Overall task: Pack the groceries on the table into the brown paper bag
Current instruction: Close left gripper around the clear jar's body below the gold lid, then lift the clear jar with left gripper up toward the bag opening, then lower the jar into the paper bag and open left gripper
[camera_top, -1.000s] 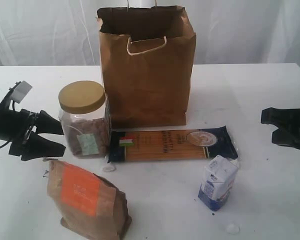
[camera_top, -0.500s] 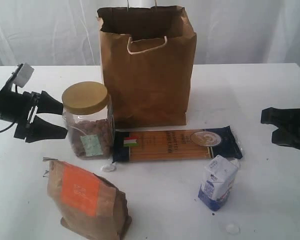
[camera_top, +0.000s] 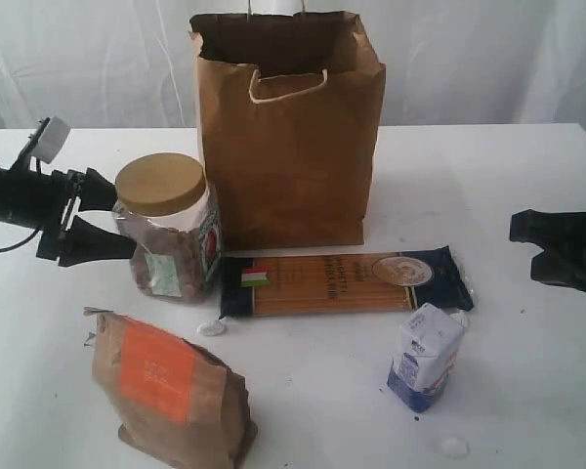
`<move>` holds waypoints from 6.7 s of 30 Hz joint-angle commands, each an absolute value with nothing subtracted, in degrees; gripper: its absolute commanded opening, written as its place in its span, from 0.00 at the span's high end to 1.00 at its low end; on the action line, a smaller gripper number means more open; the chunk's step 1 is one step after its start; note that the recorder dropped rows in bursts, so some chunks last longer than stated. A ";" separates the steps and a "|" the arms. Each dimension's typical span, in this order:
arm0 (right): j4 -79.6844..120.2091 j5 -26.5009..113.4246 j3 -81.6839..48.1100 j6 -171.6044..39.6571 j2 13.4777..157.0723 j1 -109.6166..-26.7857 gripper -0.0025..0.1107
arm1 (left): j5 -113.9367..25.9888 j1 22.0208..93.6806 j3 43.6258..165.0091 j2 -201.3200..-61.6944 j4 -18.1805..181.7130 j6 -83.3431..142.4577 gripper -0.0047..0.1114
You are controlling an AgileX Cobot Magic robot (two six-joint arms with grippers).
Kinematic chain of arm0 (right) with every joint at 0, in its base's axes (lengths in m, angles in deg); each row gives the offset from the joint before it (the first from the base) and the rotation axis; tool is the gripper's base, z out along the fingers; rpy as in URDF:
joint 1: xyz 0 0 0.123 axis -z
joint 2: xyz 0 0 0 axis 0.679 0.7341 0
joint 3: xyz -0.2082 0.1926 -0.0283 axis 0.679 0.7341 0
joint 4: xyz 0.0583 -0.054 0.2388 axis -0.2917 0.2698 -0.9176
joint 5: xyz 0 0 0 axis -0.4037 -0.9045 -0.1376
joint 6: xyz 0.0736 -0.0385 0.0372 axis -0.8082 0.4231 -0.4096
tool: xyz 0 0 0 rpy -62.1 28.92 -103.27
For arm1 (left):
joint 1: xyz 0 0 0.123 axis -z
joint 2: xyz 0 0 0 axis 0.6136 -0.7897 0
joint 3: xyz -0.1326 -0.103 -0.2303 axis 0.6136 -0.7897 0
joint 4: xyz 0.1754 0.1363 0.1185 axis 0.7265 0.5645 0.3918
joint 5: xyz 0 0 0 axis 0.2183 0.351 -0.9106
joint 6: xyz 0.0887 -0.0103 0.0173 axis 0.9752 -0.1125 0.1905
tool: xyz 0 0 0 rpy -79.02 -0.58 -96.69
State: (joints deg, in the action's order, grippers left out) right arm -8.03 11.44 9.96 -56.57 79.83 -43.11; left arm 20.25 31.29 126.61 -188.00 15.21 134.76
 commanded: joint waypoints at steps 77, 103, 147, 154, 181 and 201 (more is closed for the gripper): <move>-8.61 15.47 10.19 -56.88 79.76 -42.77 0.98 | 25.99 36.29 126.98 -190.40 11.54 133.53 0.07; -8.84 15.62 10.19 -57.01 79.76 -42.77 0.98 | 25.99 36.29 126.98 -190.13 13.80 133.26 0.96; -10.13 16.66 10.19 -57.01 79.76 -42.77 0.98 | 25.99 35.12 126.98 -171.04 30.81 122.50 0.96; -10.13 16.66 10.19 -57.01 79.76 -42.77 0.98 | 25.99 30.55 127.08 -165.09 23.19 122.86 0.96; -10.13 15.58 10.19 -56.79 80.04 -42.77 0.98 | 15.42 46.25 147.31 -172.19 -18.18 141.07 0.96; -10.13 13.26 10.19 -56.79 80.04 -42.77 0.98 | 12.54 46.49 150.40 -179.14 -18.18 142.33 0.96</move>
State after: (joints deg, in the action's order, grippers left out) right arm -10.29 13.62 9.96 -57.05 80.05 -43.11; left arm 10.21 46.23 149.90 -179.72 -14.51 134.69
